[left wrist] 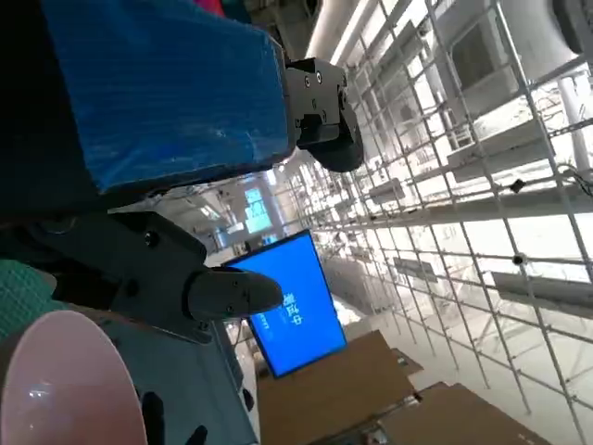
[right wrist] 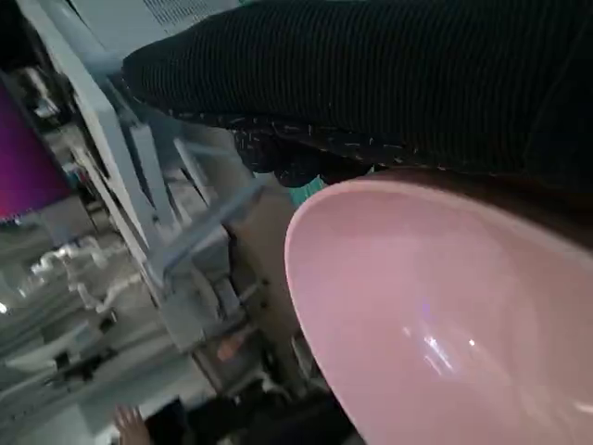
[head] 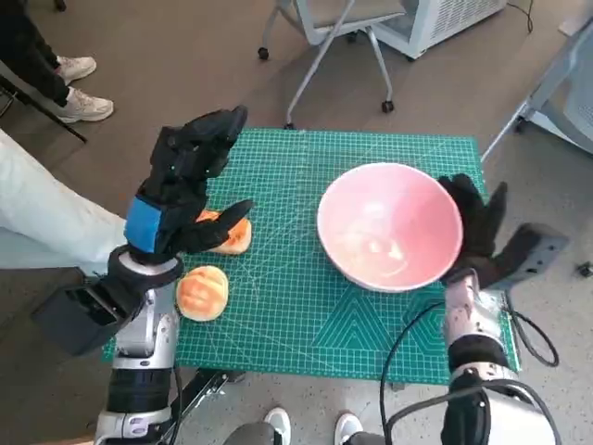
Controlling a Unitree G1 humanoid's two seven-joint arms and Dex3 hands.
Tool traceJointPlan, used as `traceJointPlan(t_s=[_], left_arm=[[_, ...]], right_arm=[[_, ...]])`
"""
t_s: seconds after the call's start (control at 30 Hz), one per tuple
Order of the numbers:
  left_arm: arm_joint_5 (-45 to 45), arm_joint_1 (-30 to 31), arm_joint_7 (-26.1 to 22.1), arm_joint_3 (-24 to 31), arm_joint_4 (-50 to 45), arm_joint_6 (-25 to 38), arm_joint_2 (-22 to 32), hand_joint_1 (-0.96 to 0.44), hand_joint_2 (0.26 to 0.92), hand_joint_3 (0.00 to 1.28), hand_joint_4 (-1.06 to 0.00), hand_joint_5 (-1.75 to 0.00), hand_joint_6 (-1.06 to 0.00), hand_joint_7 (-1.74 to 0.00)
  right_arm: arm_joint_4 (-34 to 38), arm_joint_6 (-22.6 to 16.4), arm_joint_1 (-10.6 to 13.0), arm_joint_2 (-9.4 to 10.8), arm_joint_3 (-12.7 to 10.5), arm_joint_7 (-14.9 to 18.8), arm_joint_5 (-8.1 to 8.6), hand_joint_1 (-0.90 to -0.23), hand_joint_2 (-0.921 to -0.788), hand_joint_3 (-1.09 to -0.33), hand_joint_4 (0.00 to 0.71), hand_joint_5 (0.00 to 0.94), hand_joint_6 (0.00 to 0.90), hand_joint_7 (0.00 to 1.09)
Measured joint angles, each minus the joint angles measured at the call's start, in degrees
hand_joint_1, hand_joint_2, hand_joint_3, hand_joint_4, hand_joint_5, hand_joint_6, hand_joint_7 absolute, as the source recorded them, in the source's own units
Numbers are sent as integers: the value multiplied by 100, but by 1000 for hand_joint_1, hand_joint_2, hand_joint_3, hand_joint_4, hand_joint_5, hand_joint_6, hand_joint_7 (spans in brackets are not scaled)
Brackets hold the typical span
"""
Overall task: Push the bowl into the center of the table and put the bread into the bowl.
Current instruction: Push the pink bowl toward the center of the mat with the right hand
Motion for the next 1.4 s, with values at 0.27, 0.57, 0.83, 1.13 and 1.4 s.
traceJointPlan(t_s=[0.27, 0.57, 0.83, 1.13, 1.4], left_arm=[[1, 94, 127, 31, -101, 21, 35, -170, 919, 294, -269, -47, -25, -748], [50, 201, 199, 73, -117, 21, 95, -179, 921, 286, -267, -41, -23, -733], [52, 205, 199, 105, -118, 20, 108, -180, 921, 290, -265, -38, -21, -722], [52, 226, 199, 103, -139, 19, 107, -183, 921, 292, -266, -35, -23, -716], [51, 253, 191, 107, -150, -23, 107, -183, 921, 291, -266, -33, -25, -715]], right_arm=[[7, 44, -152, 213, -64, 185, 17, -599, -921, -773, 209, 9, 285, 177], [40, 223, -384, 415, -182, 208, 101, -585, -921, -780, 209, 5, 259, 149], [51, 306, -642, 633, -241, 205, 178, -585, -921, -782, 191, 1, 285, 154], [66, 363, -780, 705, -232, 192, 179, -573, -921, -794, 185, 0, 268, 133], [61, 323, -780, 537, -166, 202, 124, -562, -921, -796, 187, 2, 295, 138]])
